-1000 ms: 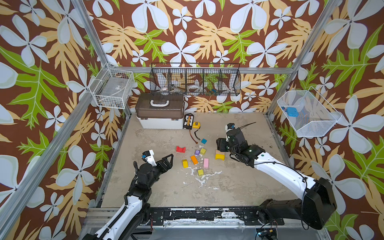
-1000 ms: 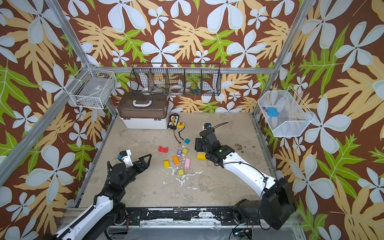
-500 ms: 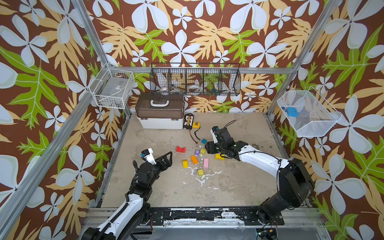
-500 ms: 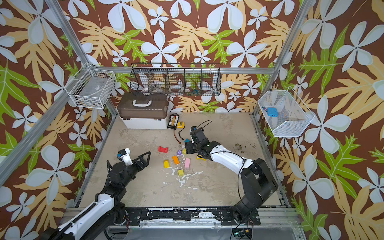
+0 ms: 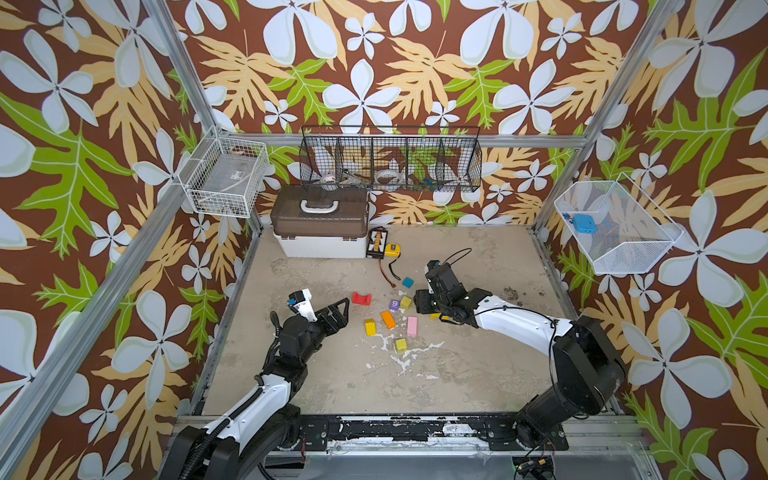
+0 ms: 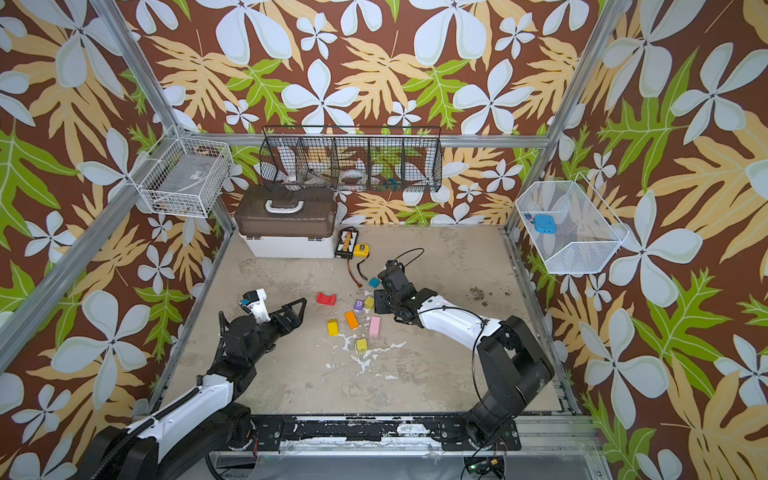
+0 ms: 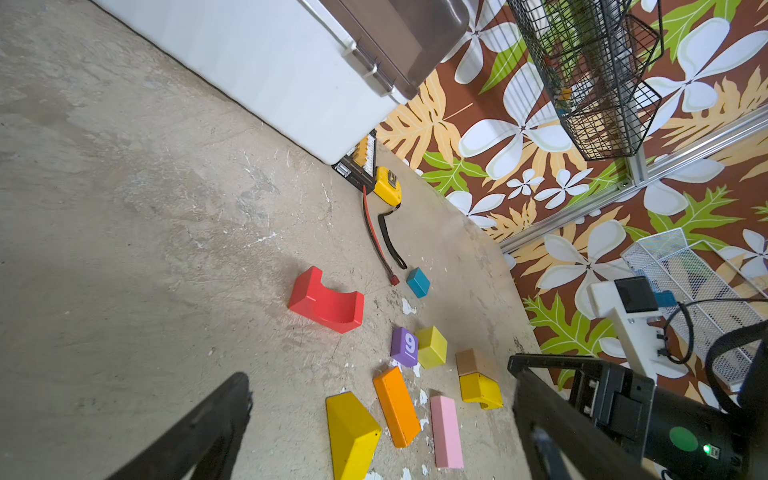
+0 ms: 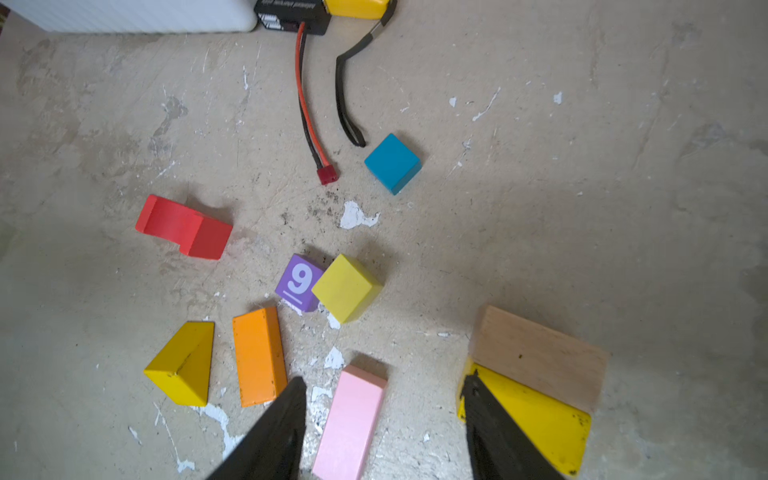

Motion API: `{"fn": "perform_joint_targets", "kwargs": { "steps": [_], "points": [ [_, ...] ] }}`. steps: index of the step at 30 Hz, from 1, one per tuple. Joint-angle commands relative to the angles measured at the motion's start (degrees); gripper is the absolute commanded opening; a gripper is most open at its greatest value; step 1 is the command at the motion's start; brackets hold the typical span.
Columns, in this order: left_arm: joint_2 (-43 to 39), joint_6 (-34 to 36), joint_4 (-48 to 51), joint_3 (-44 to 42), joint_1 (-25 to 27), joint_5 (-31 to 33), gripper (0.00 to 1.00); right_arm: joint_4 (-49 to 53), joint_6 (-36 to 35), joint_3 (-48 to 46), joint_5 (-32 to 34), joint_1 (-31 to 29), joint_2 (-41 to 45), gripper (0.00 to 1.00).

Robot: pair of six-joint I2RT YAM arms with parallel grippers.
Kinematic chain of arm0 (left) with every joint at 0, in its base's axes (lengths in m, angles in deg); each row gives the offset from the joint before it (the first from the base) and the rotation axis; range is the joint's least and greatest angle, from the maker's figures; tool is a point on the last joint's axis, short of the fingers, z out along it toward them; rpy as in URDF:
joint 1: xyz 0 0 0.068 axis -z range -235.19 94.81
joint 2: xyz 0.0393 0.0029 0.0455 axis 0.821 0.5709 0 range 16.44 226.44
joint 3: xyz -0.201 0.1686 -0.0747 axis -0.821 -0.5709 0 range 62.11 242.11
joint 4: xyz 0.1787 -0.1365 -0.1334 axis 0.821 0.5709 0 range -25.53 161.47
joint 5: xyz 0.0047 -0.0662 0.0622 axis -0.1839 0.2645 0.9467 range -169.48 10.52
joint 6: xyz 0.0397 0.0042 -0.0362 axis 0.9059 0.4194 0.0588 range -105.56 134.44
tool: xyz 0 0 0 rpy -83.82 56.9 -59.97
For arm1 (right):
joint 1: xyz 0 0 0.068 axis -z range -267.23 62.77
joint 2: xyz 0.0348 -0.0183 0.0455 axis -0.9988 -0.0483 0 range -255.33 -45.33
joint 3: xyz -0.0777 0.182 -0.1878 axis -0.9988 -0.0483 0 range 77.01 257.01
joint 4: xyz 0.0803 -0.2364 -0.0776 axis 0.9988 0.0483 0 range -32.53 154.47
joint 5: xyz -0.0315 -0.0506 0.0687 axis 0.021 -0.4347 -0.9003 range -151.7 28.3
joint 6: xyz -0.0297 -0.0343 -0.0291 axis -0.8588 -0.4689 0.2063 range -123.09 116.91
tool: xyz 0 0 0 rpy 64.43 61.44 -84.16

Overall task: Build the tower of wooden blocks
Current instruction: 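Lower the right gripper over the pink bar block and close on it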

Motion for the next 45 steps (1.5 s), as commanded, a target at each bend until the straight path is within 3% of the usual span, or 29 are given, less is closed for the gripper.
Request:
{"fn": "perform_joint_targets", "kwargs": {
  "steps": [1,10,16,20,23,27,33,45],
  "points": [
    [-0.1,0.3,-1.8,0.5,0.0,-0.6,1.00,-1.0,1.7,0.7,5.8,-1.8,0.5,0.61],
    [-7.1,0.0,0.7,-0.8,0.3,3.6,1.00,1.8,0.0,2.0,12.7,-4.6,-0.2,0.63],
    [-10.4,3.4,-0.1,-1.4,6.5,9.5,1.00,0.9,3.5,-2.7,13.6,-6.8,6.8,0.55],
    [-10.3,4.6,1.6,-0.2,7.0,10.4,1.00,0.1,4.9,-5.3,15.8,-10.2,8.8,0.54],
    [-10.1,5.1,1.6,-0.1,7.1,10.4,1.00,-0.6,4.6,-7.9,17.0,-11.0,7.6,0.53],
    [-10.0,5.1,3.0,0.9,7.0,10.2,1.00,-2.3,3.7,-7.5,13.0,-11.3,3.0,0.49],
    [-9.2,4.6,2.7,0.9,7.0,9.1,1.00,-1.9,3.9,-4.8,10.2,-11.9,-4.6,0.49],
    [-8.3,4.6,4.3,1.6,7.1,9.6,1.00,-1.2,4.6,-3.0,8.5,-12.1,-10.1,0.52]
  ]
}}
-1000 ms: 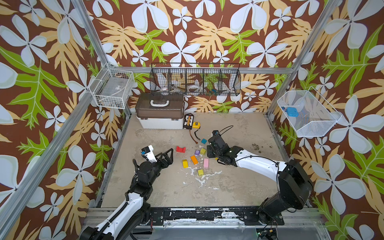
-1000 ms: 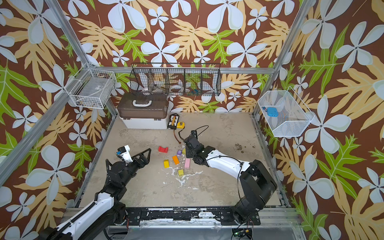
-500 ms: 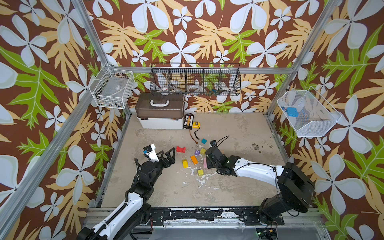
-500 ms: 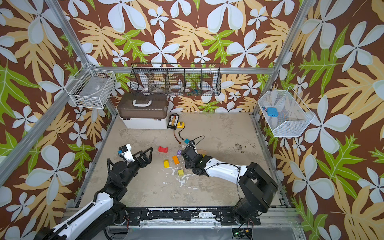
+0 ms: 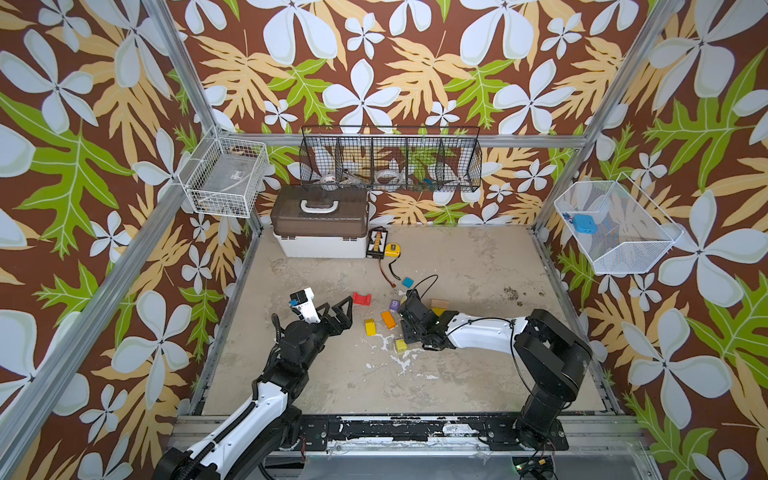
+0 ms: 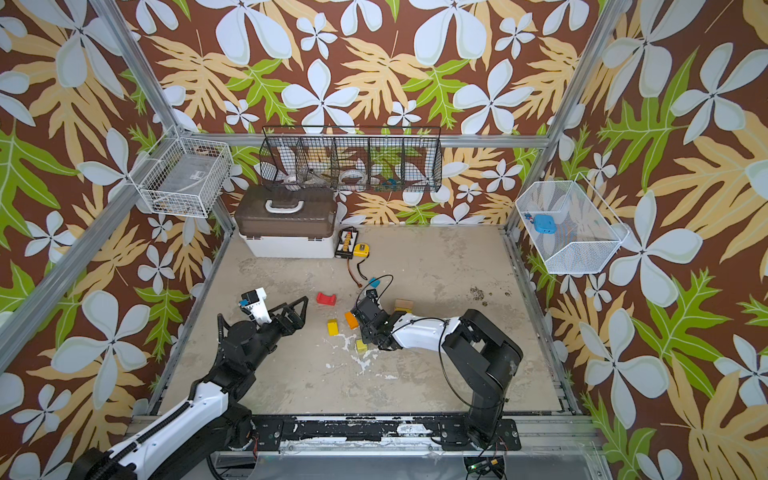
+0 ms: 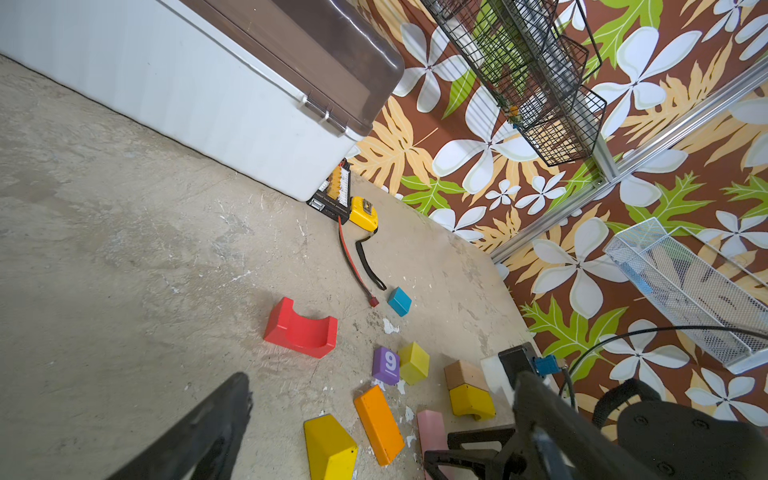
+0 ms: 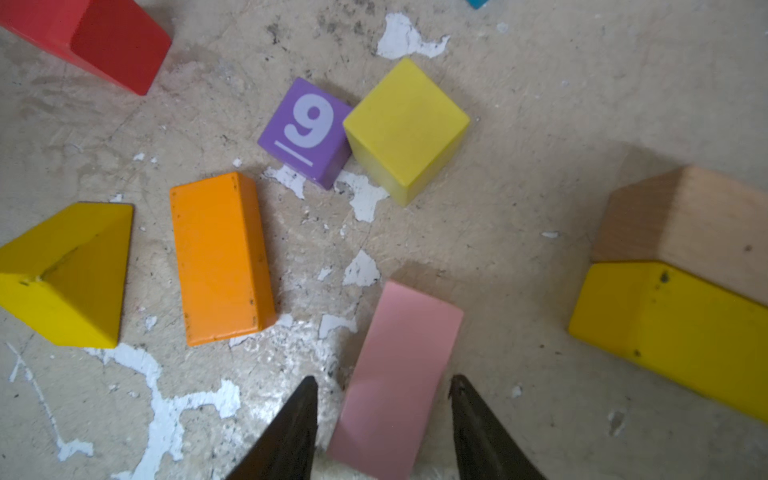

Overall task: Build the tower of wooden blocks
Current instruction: 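Lower the right gripper over the pink bar block and close on it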

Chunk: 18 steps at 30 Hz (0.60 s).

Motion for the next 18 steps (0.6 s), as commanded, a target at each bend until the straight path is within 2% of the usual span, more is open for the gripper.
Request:
{"fn": "perform_joint_targets", "kwargs": {
  "steps": [1,10,18],
  "points": [
    [-0.3,0.1,0.3,0.5,0.1,0.5,1.00,0.5,0.4,0.4,0.1,0.0,-0.6,0.52],
    [-0.1,-0.1,0.2,0.4,0.1,0.0,1.00,2.1,1.0,1.1,3.4,-0.1,-1.4,0.44],
    [-0.2,-0.2,-0.3,0.2,0.1,-1.2,1.00,2.9,0.8,2.4,3.5,-0.1,-3.6,0.39]
  ]
}}
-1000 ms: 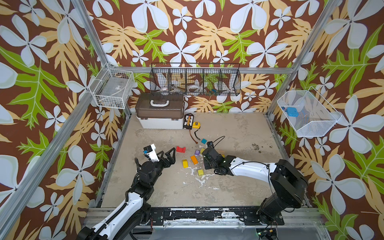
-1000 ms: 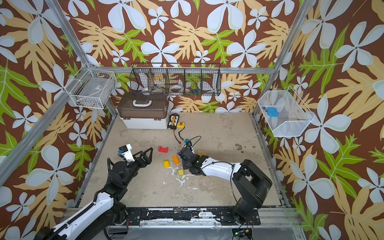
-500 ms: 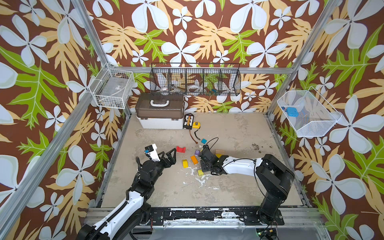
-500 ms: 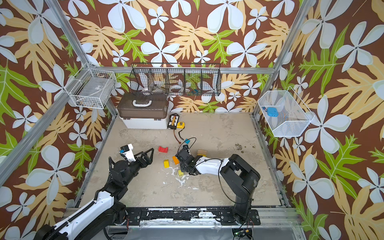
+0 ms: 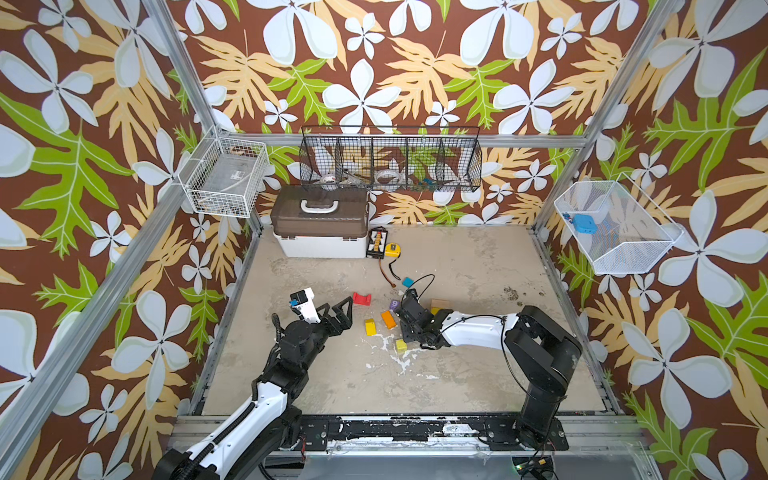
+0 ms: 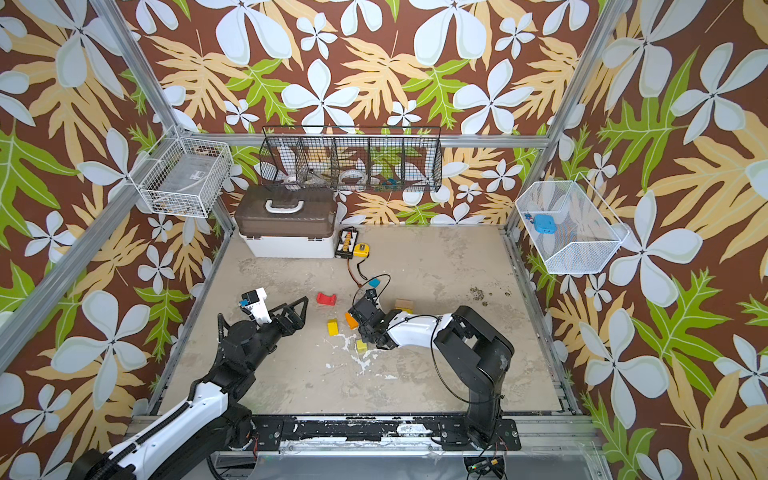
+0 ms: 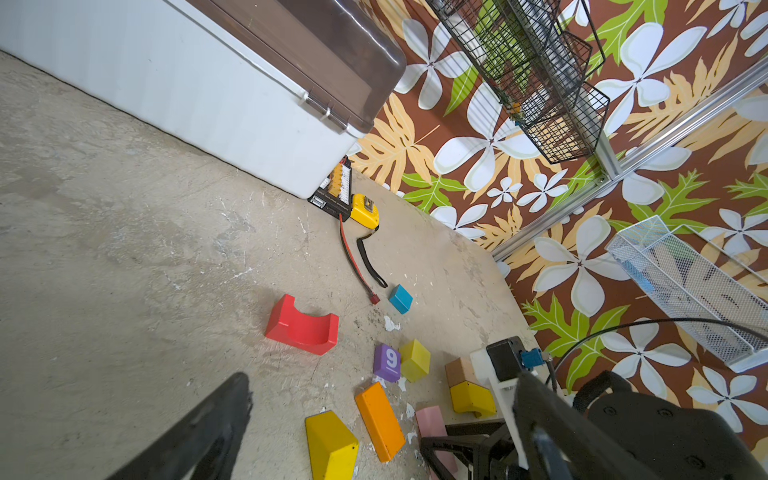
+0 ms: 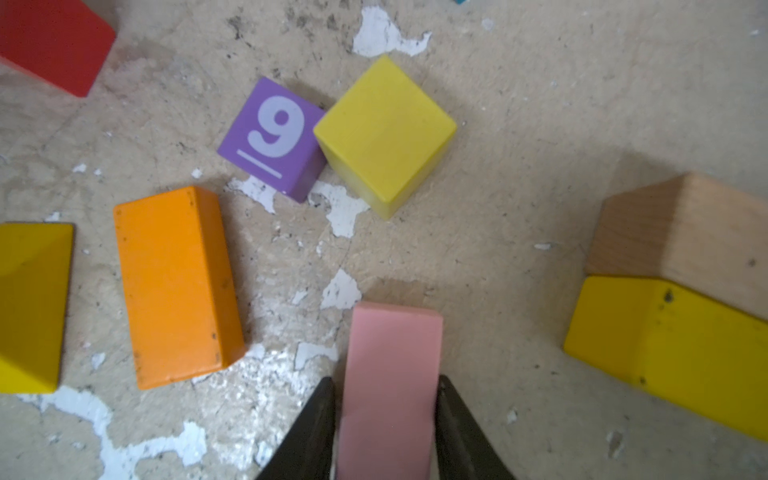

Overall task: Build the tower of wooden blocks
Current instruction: 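Lower the right gripper over the pink bar block and close on it, then lift the pink bar and carry it back toward the wood arch block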

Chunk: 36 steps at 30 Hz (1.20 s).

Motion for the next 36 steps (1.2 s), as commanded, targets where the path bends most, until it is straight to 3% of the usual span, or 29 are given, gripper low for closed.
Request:
{"fn": "perform_joint_targets", "kwargs": {
  "steps": [1,4,8,15,20,27,31,32,36],
  "points": [
    [0.1,-0.1,-1.0,0.1,0.1,-0.8,1.00,1.6,0.5,0.2,0.5,0.0,-0.6,0.38],
    [0.4,-0.2,-0.7,0.3,0.1,-0.6,1.00,2.2,0.3,1.0,0.9,0.0,-1.4,0.38],
    [0.4,-0.1,-0.3,0.7,0.1,-1.1,1.00,2.4,0.7,1.5,0.9,0.0,-1.4,0.26],
    [0.3,-0.4,-1.1,0.2,0.1,-0.9,1.00,2.1,1.8,-0.2,4.0,0.0,4.4,0.19],
    [1.0,-0.3,-1.3,0.6,0.1,-1.0,1.00,3.9,1.2,-0.8,4.7,0.0,11.3,0.00],
    [1.7,0.0,-1.2,1.0,0.1,0.2,1.00,7.5,4.0,-0.7,8.9,2.0,21.8,0.00],
    [1.2,-0.1,-1.2,0.9,0.1,-0.3,1.00,8.0,7.2,1.9,-3.1,9.4,21.4,0.00],
    [1.0,-0.2,-1.2,0.8,0.1,-0.5,1.00,10.0,8.7,3.3,-3.1,10.7,20.5,0.00],
    [0.4,-0.2,-1.4,0.5,0.2,-0.5,1.00,20.2,11.4,9.3,6.3,11.7,17.1,0.00]
  ]
}}
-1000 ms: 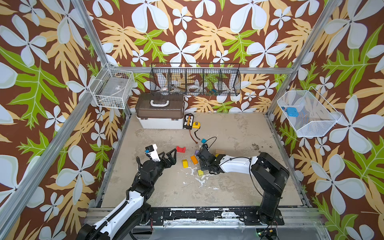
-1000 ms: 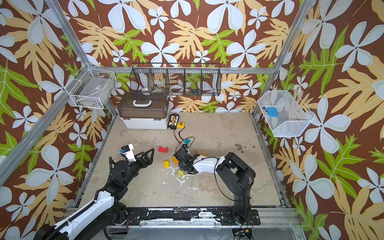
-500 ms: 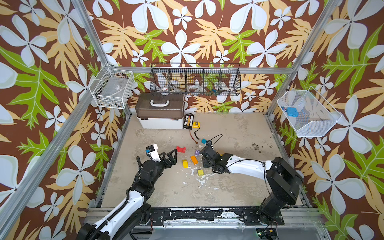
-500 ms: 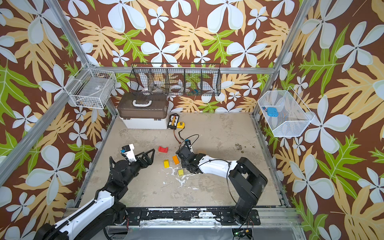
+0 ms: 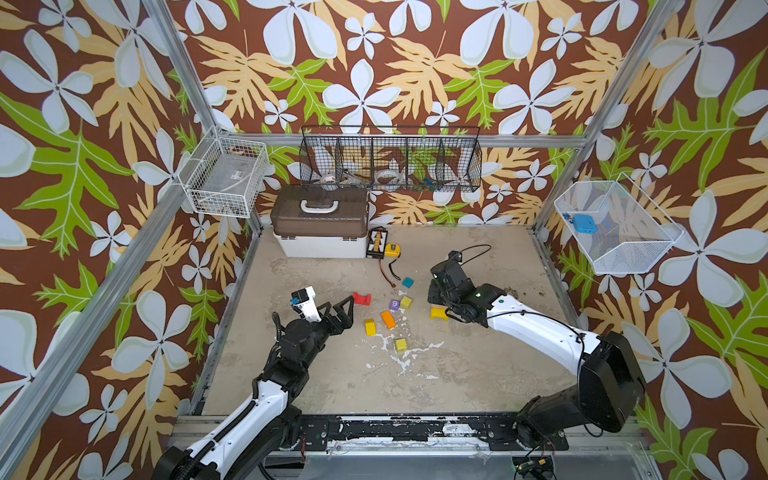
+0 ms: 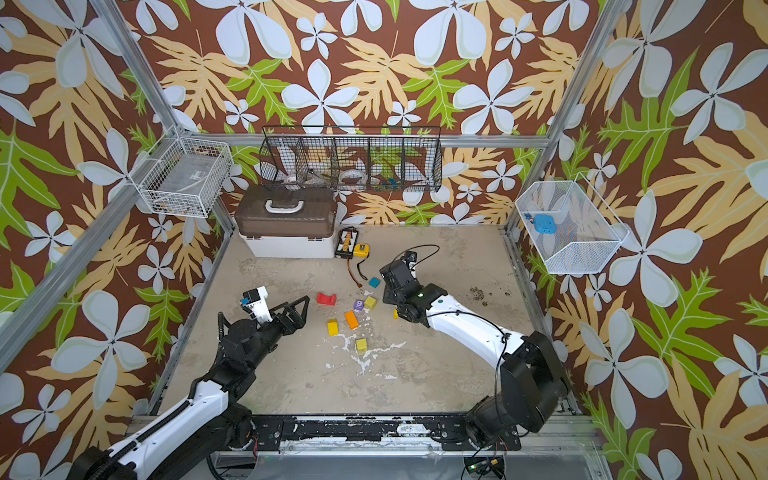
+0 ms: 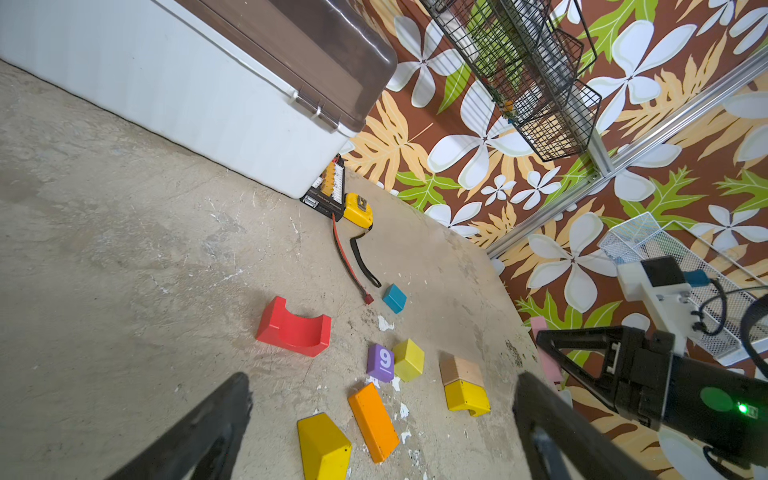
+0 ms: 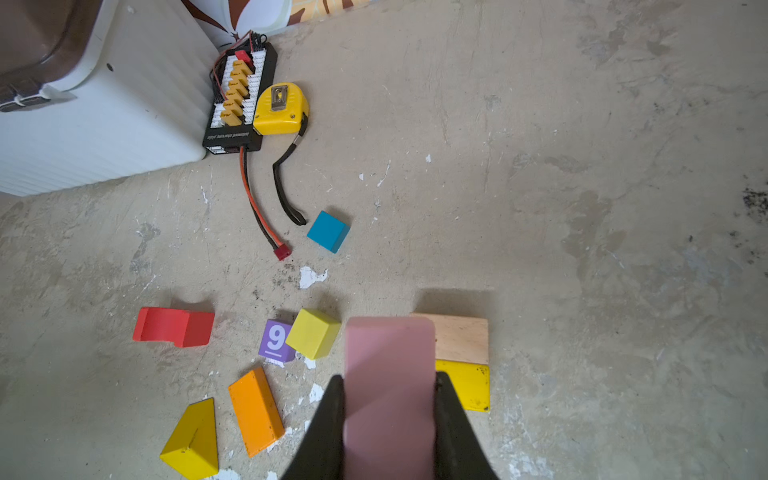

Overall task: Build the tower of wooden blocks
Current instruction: 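Lift the pink bar and carry it back toward the wood arch block, then position the held pink bar above the wood arch block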

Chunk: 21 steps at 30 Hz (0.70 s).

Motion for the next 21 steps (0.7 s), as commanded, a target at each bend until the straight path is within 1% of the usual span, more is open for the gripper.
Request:
{"fn": "perform_joint_targets", "kwargs": {
  "steps": [1,2,4,7,12,14,18,21],
  "points": [
    [-0.4,-0.2,-0.9,-0.2,0.1,0.7,1.00,9.8,4.6,2.9,7.2,0.3,-1.9,0.00],
    [-0.4,-0.2,-0.8,-0.2,0.2,0.7,1.00,10.7,4.8,3.2,8.6,0.3,-2.6,0.00],
    [-0.4,-0.4,-0.9,-0.1,0.1,0.2,1.00,10.9,4.9,3.0,8.7,0.6,-4.2,0.00],
    [-0.2,-0.7,-1.2,-0.2,0.2,-0.1,1.00,10.9,5.9,1.8,7.5,0.9,-6.2,0.00],
    [0.4,-0.5,-1.4,-0.3,0.3,0.5,1.00,7.4,5.3,-1.2,7.3,1.0,-6.1,0.00],
    [0.9,-0.6,-1.6,0.0,0.3,0.1,1.00,6.2,3.9,-1.1,6.2,0.9,-6.8,0.00],
    [1.1,-0.4,-1.3,0.3,0.3,0.0,1.00,6.6,4.0,-0.8,5.7,1.0,-8.9,0.00],
    [0.9,-0.3,-1.6,-0.1,0.4,0.0,1.00,4.8,3.4,-1.3,4.0,1.0,-9.7,0.00]
  ]
}}
